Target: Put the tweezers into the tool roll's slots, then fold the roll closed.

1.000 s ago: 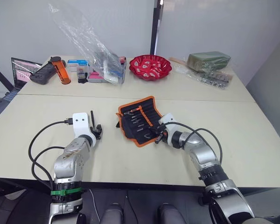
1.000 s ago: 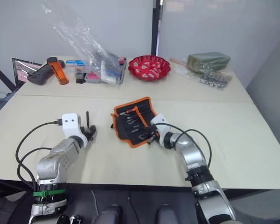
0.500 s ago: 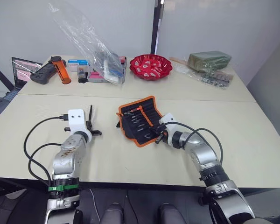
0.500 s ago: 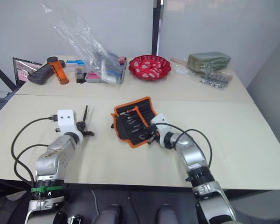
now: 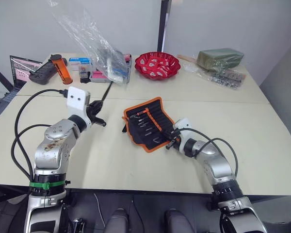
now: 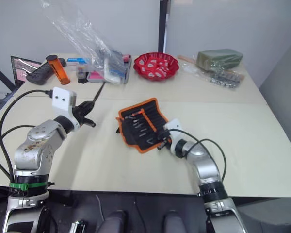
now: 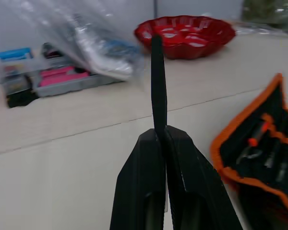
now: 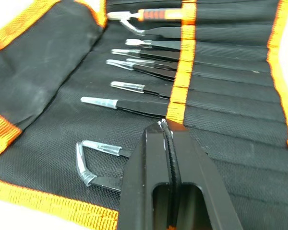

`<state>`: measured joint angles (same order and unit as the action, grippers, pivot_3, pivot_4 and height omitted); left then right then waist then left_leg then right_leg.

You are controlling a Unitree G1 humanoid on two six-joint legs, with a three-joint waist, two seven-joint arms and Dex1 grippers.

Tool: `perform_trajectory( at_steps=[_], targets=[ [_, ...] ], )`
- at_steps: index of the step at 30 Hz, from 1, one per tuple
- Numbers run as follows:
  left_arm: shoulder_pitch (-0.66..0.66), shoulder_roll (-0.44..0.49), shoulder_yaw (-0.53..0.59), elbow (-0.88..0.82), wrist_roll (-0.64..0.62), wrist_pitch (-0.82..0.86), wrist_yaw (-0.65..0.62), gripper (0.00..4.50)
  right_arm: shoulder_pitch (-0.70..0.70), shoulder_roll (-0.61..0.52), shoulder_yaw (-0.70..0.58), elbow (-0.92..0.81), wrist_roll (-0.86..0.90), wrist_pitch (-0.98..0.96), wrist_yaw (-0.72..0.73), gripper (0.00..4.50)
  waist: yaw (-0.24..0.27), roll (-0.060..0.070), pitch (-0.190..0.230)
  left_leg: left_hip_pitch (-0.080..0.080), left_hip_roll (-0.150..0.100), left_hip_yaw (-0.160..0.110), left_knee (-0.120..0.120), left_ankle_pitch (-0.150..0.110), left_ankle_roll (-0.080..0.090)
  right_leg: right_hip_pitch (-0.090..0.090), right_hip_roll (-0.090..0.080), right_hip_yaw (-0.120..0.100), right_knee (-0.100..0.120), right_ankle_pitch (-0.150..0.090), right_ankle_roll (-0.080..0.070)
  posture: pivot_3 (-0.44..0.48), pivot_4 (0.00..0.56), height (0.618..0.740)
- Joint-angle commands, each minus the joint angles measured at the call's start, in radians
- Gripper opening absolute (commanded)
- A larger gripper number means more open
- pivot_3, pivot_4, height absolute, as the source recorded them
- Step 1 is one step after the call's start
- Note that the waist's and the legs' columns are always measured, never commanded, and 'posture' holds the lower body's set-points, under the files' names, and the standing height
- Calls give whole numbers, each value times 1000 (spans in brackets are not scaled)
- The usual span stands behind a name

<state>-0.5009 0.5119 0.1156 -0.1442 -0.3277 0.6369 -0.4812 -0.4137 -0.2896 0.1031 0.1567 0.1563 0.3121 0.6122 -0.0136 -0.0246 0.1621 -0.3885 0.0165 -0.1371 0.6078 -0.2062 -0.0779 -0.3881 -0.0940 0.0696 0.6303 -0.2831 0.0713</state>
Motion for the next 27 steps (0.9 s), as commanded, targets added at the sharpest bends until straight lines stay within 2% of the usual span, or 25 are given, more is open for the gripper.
perform_trajectory(
  at_steps=[1,6,11,15,21,27],
  targets=[
    [-54,33,-51,-42,-42,29,-105,25,37,-25,-24,-2,-11,40,-29,0,-1,0,0,0,0,0,0,0,0,0,0,0,0,0,0,0,150,740],
    [-112,70,-133,-50,-77,98,-223,25,60,-23,-8,-4,-23,59,-56,0,-2,0,0,0,0,0,0,0,0,0,0,0,0,-2,3,0,150,740],
    [-192,126,-288,-29,-39,199,-311,25,82,-25,-3,-4,-26,63,-74,0,0,0,0,1,0,0,0,0,0,1,0,0,0,-2,4,0,150,740],
    [-251,134,-399,9,5,226,-363,25,98,-30,-2,-5,-28,63,-82,0,-1,0,1,1,0,0,0,0,0,1,1,0,0,-3,5,0,150,740],
    [-303,93,-532,109,99,202,-385,25,124,-32,-6,-20,-28,69,-98,0,1,0,1,1,0,0,1,0,0,1,1,0,1,-3,5,0,150,740],
    [-311,37,-559,162,161,193,-369,25,136,-44,-16,-21,-26,68,-103,0,3,0,1,1,0,0,1,0,0,2,1,0,1,-3,5,0,150,740]
  ],
)
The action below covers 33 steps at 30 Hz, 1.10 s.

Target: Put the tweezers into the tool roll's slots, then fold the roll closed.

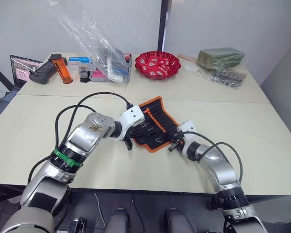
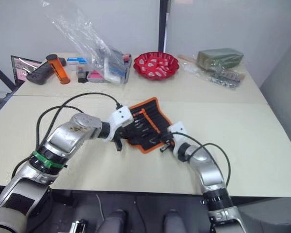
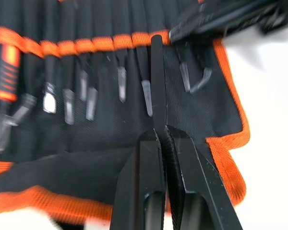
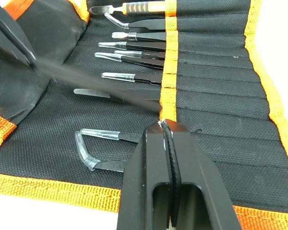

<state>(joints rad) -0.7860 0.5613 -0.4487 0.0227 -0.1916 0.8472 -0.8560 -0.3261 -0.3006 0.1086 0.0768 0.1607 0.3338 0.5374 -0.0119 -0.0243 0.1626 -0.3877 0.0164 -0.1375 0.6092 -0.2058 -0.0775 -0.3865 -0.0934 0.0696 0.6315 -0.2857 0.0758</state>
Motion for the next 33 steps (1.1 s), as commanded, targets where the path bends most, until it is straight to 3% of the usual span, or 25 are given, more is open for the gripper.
perform_trajectory(
  at_steps=[1,8,19,33],
  targets=[
    [-22,-19,3,-7,31,-16,8,25,50,-37,-24,61,-30,45,-27,0,2,0,0,0,0,0,0,0,0,0,0,0,0,0,0,0,150,740],
    [-2,-51,3,-29,54,7,8,25,46,-47,-29,76,-30,41,-30,0,10,0,0,0,-1,0,2,0,0,1,0,0,0,0,1,0,150,740],
    [54,8,16,-119,59,45,6,25,46,-57,-29,88,-32,42,-27,0,12,0,0,0,-1,0,3,0,0,2,0,0,1,1,0,0,150,740],
    [-9,-152,9,58,106,-53,72,25,37,-67,-35,116,-42,39,-43,0,15,0,0,1,-1,0,6,1,1,3,0,0,3,1,1,0,150,740]
  ],
)
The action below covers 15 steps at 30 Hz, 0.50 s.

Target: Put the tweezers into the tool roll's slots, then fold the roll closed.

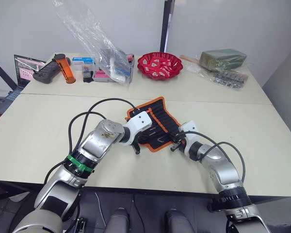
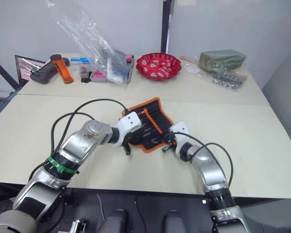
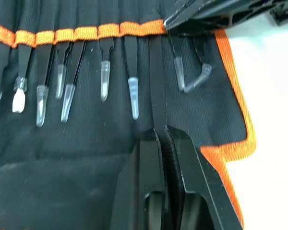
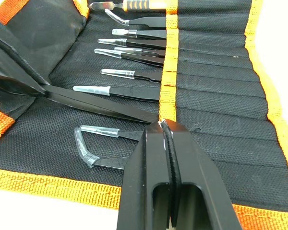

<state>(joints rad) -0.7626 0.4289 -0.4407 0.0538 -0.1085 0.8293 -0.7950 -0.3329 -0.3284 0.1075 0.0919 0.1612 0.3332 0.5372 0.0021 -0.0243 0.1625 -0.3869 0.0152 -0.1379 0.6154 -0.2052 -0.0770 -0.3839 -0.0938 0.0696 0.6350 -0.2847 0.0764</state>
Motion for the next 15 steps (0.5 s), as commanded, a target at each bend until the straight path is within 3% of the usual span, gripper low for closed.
perform_trajectory(
  at_steps=[1,15],
  targets=[
    [-37,-33,3,46,25,-45,13,25,45,-40,-35,101,-42,41,-44,0,1,0,0,0,0,0,0,0,0,0,0,0,0,0,0,0,150,740],
    [-109,-239,46,346,59,-215,62,25,59,-18,-14,86,-37,68,-79,0,6,0,0,9,-1,0,1,0,1,15,0,0,-5,-2,4,0,150,740]
  ],
)
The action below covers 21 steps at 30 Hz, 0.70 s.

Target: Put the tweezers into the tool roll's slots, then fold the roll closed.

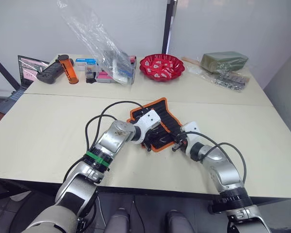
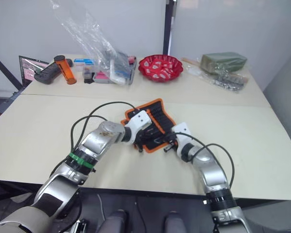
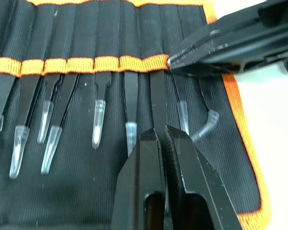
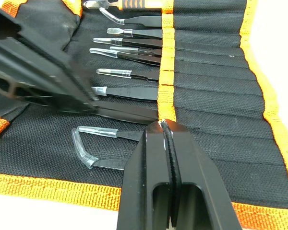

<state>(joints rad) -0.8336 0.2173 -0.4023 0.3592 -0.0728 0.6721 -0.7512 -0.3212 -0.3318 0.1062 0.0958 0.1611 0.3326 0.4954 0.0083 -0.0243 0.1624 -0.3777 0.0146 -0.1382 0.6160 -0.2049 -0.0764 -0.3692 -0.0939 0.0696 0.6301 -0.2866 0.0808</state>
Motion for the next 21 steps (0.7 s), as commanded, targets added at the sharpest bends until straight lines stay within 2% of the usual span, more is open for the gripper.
perform_trajectory(
  at_steps=[1,5,15,21],
  targets=[
    [-48,-36,3,67,34,-79,21,25,48,-14,-12,79,-36,70,-37,0,0,0,0,0,0,0,0,0,0,0,0,0,0,0,0,0,150,740],
    [-64,-62,6,132,53,-119,11,25,59,-14,-11,67,-32,75,-38,0,0,0,0,0,0,0,0,0,0,0,0,0,0,0,0,0,150,740],
    [-68,-78,47,159,62,-158,31,25,65,-17,-5,61,-28,81,-37,0,3,0,0,0,0,0,0,0,0,1,0,0,0,0,1,0,150,740],
    [-4,-11,75,8,20,-29,-31,1935,58,-22,-3,67,-29,79,-29,0,-8,1,0,0,0,0,-1,0,0,0,0,0,0,0,1,0,150,740]
  ],
)
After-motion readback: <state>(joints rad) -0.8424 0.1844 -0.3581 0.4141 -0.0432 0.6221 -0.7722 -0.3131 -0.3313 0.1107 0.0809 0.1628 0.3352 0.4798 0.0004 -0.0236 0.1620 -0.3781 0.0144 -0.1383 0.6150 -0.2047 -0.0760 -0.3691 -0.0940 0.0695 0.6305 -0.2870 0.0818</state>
